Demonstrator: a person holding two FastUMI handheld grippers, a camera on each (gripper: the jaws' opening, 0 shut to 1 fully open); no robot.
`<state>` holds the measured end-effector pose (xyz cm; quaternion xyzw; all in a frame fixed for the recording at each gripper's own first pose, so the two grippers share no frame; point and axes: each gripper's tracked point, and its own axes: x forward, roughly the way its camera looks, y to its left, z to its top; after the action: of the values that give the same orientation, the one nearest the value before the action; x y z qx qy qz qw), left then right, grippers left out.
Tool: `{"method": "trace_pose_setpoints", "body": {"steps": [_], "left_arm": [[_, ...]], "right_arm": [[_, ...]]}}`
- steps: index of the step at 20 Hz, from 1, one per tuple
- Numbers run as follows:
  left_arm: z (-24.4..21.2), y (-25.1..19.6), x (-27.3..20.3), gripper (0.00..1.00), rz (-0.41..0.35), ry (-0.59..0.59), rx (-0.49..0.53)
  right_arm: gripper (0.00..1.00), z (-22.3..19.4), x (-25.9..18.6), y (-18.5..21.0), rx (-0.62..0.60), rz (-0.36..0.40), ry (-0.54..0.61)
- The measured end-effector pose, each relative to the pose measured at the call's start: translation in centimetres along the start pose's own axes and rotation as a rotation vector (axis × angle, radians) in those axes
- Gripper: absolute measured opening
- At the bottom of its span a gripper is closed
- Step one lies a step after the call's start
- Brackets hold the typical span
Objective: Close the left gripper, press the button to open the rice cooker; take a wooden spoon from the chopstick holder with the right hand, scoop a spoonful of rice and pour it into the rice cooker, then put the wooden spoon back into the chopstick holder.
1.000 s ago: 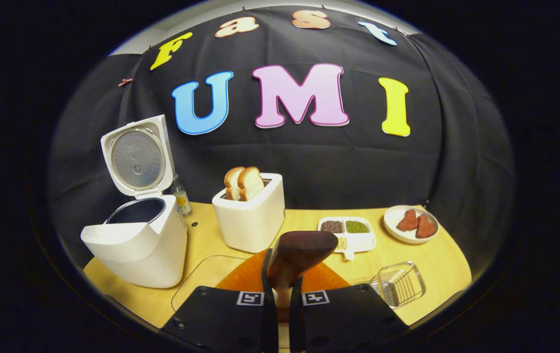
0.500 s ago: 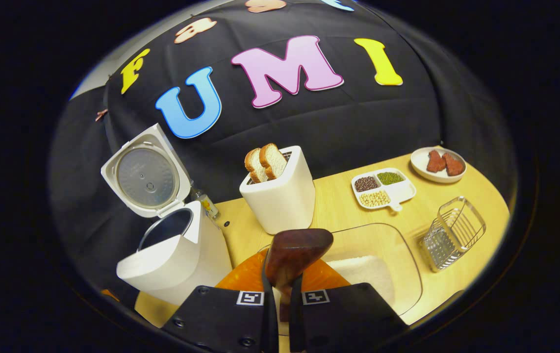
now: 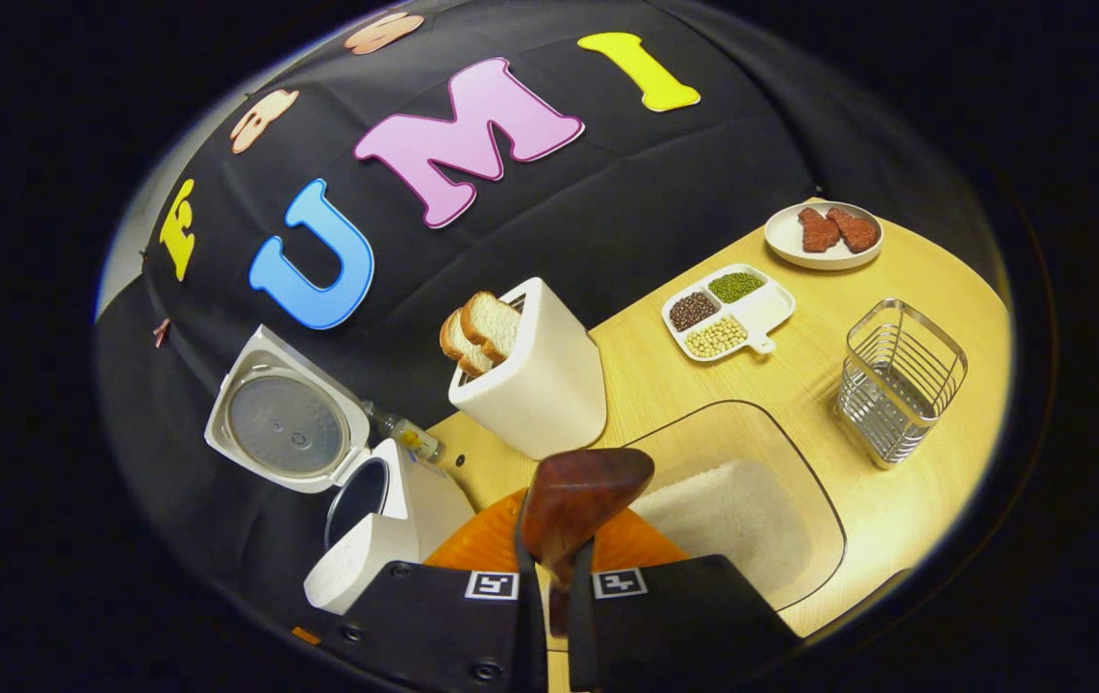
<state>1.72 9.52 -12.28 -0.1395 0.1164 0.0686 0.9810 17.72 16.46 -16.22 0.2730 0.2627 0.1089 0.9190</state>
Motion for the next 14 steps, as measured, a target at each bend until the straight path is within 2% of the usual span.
{"method": "trace_pose_setpoints", "body": {"steps": [4, 8, 14], "left_arm": [[0.5, -0.4, 0.4, 0.96, -0.033, 0.000, 0.007], [1.2, -0.5, 0.4, 0.96, -0.057, -0.003, 0.042], [2.1, -0.8, -0.2, 0.96, -0.058, -0.024, 0.039]], "right_arm": [[0.13, 1.7, -1.4, -0.8, 0.068, -0.021, -0.035], [0.13, 4.9, -3.1, -2.6, 0.191, -0.056, -0.097], [0.13, 8.3, -4.9, -3.0, 0.329, -0.060, -0.149]]}}
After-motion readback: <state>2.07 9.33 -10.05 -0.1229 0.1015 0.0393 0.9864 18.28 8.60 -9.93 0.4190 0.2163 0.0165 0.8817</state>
